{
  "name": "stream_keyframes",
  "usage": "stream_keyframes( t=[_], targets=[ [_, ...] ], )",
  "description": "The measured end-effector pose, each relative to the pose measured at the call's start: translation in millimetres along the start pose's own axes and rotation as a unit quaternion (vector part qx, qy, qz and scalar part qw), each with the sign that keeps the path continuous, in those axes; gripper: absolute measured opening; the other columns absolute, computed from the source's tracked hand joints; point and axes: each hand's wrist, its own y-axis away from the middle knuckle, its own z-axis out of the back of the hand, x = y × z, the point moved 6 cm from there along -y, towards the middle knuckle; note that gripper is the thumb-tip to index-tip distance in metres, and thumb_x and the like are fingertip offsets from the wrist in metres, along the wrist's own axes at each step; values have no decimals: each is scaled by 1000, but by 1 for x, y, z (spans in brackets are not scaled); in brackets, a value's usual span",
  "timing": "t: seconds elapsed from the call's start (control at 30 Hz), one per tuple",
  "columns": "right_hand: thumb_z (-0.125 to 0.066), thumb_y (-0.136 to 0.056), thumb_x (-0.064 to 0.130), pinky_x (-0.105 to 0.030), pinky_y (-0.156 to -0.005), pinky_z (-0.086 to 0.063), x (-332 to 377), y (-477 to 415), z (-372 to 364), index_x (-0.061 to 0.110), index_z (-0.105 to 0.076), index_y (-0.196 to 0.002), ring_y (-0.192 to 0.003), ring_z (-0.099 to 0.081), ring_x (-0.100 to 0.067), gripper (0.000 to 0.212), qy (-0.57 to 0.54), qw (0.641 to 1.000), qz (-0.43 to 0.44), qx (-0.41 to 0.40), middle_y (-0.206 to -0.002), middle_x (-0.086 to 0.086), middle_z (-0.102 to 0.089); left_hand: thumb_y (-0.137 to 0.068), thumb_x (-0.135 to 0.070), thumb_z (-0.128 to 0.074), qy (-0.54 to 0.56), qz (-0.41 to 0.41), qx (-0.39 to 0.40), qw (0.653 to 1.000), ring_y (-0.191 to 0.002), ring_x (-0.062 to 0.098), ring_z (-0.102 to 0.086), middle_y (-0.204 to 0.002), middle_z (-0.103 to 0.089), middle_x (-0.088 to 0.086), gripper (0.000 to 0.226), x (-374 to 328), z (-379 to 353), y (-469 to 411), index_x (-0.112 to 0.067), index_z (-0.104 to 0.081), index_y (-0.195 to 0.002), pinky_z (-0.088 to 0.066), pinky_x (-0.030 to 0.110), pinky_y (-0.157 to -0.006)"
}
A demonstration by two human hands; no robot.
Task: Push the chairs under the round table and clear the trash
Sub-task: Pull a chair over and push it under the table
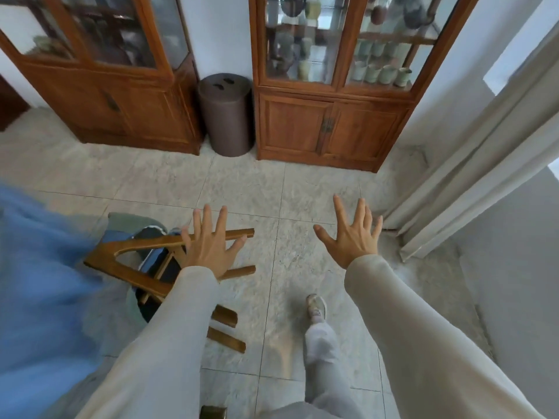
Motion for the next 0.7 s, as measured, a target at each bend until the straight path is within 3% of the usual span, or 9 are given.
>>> stream_keyframes(
  t=[0.37,0.53,0.7],
  targets=[
    [-17,-88,82,-63,-120,-6,48,-314,18,43,10,-157,-152,-7,-38,83,19,993,117,27,-165,-22,1,-99,-69,-26,63,167,-3,984,-156,33,15,-170,15,8,81,-31,22,-213,-31,8,-161,4,60,-122],
    [-16,-88,82,-61,-120,-3,128,-412,19,43,10,-157,-152,-8,-37,84,34,978,200,44,-166,-21,2,-98,-69,-26,69,250,-1,966,-157,31,11,-170,12,5,78,6,34,-272,-34,6,-161,1,61,-124],
    [-19,-89,81,-62,-121,-5,224,-489,10,42,6,-157,-152,-11,-37,83,46,955,289,51,-165,-20,-1,-99,-67,-30,79,333,-15,939,-157,31,8,-169,-6,9,78,63,42,-321,-30,-1,-162,-8,62,-123]
  ],
)
